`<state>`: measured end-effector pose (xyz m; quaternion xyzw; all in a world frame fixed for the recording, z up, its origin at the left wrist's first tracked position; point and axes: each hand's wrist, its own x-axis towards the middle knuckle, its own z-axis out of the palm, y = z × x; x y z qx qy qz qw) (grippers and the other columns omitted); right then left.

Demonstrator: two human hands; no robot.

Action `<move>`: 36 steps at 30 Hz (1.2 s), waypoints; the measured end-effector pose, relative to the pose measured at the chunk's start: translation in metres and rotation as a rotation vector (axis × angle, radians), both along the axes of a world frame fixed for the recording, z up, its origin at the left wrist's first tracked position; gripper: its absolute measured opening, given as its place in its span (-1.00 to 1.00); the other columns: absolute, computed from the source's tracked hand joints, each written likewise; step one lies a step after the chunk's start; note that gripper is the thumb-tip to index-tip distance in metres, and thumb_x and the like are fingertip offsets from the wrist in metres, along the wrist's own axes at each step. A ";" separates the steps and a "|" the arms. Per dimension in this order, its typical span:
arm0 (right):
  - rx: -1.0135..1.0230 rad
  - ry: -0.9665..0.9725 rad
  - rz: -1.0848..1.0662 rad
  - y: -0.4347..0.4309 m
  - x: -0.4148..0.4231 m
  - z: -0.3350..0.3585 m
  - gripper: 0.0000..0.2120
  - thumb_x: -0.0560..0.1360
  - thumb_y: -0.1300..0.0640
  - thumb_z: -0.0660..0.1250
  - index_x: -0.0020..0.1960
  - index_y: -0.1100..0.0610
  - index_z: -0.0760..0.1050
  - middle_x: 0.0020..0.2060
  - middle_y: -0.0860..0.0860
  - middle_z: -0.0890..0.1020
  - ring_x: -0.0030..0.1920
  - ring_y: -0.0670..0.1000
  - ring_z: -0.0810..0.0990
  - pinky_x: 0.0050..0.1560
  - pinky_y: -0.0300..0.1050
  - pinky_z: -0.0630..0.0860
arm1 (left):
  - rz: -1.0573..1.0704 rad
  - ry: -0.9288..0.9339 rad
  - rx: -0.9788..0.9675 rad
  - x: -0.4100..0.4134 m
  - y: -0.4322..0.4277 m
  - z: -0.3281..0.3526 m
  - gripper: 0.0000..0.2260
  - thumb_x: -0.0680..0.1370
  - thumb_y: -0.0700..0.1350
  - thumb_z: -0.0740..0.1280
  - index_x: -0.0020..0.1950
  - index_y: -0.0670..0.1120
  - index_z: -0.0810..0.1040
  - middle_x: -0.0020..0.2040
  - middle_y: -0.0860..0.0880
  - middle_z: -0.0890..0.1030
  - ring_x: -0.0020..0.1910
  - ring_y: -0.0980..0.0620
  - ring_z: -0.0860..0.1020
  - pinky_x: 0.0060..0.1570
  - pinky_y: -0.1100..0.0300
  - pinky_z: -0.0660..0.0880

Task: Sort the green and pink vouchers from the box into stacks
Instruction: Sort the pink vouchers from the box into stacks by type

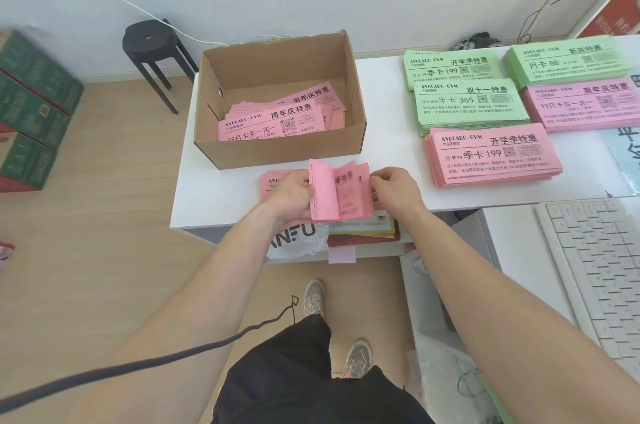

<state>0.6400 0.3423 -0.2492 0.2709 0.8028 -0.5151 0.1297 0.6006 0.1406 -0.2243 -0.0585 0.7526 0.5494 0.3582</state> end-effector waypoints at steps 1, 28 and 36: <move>0.000 0.000 0.003 0.000 0.000 0.000 -0.80 0.58 0.16 0.20 -0.10 -0.03 0.57 -0.09 0.00 0.73 -0.13 0.06 0.73 0.03 0.11 0.68 | 0.010 0.000 0.005 0.001 0.001 0.000 -0.61 0.69 -0.35 0.06 0.03 0.03 0.59 0.02 -0.08 0.69 0.05 -0.09 0.68 0.10 -0.13 0.62; -0.009 -0.005 -0.019 -0.004 0.002 0.007 -0.75 0.62 0.09 0.14 -0.13 0.00 0.54 -0.11 0.02 0.72 -0.06 0.11 0.71 0.08 0.17 0.65 | 0.016 -0.009 0.019 0.002 0.003 -0.002 -0.66 0.70 -0.31 0.05 0.20 -0.09 0.59 0.14 -0.17 0.68 0.07 -0.16 0.69 0.03 -0.21 0.64; -0.058 -0.008 -0.062 -0.005 0.000 0.002 -0.57 0.61 -0.14 0.09 0.05 0.19 0.54 -0.05 0.09 0.70 -0.01 0.15 0.69 0.14 0.21 0.59 | 0.008 -0.067 0.048 0.002 0.004 -0.001 -0.67 0.72 -0.28 0.04 0.40 -0.12 0.47 0.27 -0.16 0.62 0.17 -0.14 0.65 0.07 -0.15 0.64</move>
